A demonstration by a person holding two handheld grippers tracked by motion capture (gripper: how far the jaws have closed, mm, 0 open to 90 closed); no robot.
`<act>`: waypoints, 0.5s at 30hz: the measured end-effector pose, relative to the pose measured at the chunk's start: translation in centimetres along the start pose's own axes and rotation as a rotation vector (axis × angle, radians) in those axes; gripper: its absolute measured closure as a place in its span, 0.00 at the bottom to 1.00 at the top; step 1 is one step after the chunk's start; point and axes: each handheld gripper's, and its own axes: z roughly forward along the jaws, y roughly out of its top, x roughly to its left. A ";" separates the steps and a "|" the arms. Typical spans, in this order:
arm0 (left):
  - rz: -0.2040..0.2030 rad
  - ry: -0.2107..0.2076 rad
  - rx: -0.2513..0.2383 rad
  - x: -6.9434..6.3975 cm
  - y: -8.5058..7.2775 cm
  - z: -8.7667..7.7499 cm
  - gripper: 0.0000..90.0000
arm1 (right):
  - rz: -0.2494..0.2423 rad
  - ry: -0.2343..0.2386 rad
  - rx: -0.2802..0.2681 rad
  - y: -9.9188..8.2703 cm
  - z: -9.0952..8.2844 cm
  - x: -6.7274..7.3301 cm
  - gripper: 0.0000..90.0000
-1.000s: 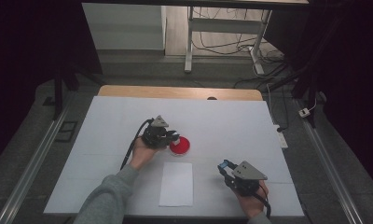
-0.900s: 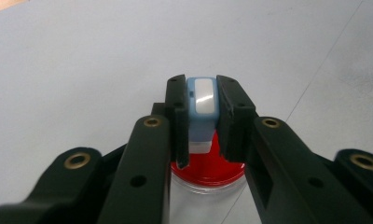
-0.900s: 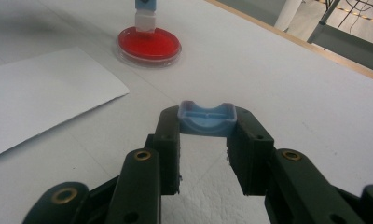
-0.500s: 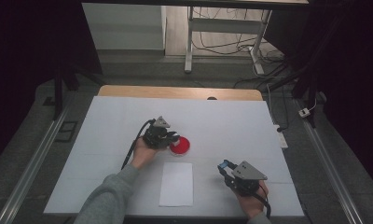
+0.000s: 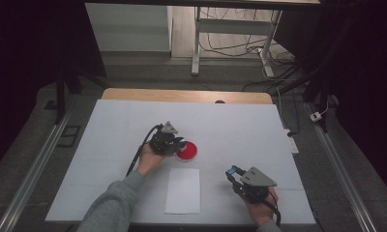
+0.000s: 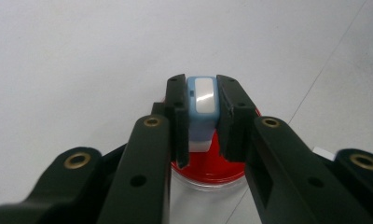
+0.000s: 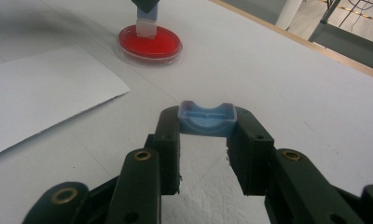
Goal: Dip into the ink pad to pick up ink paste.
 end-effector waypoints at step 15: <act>-0.003 -0.001 -0.013 0.1 0.0 -0.2 0.84 | 0.001 0.001 -0.002 0.0 0.0 0.0 0.73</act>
